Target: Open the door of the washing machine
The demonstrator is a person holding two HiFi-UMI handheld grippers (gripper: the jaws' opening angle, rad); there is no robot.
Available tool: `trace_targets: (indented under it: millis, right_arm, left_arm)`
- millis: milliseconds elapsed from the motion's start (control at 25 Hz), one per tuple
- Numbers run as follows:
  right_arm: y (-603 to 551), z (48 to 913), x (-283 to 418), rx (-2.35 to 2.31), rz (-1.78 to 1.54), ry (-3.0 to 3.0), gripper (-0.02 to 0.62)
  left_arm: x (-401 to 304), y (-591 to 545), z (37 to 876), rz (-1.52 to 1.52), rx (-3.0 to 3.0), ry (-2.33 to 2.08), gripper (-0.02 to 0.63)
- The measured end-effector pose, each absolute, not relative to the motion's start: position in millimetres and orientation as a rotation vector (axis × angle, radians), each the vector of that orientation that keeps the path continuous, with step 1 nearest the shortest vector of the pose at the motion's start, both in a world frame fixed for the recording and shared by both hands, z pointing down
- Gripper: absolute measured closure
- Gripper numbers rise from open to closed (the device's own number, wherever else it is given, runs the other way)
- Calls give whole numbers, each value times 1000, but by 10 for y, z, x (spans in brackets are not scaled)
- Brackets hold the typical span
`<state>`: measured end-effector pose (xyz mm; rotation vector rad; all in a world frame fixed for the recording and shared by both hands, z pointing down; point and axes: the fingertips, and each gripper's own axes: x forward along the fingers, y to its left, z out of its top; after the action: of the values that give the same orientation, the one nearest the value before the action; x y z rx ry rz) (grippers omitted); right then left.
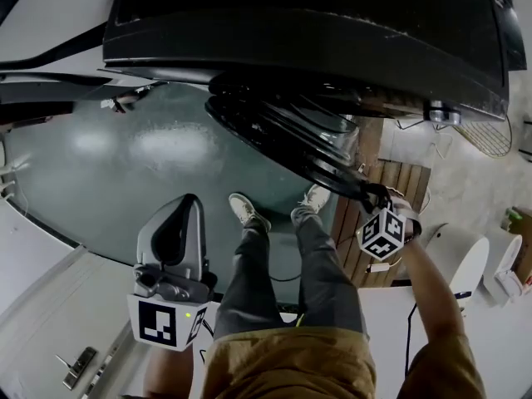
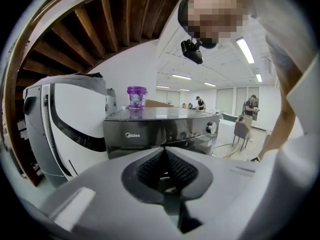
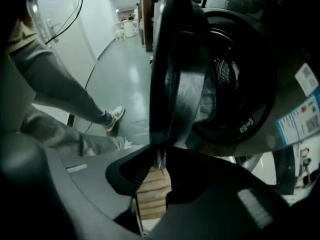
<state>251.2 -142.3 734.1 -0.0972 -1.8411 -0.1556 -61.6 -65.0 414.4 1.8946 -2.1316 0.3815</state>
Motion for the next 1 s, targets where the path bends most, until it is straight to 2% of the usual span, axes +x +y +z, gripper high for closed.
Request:
trace_targets:
  millis: [320,1000]
  right_arm:
    - [-1493,7352,2509,145,-98,-1850,509]
    - [-663,7360,2481,76,-19,-1775,509]
  left_arm:
    - [-532,-510,4199,416,1941,-2083,546]
    - [-836,-172,4190,377,1986,-2075,546]
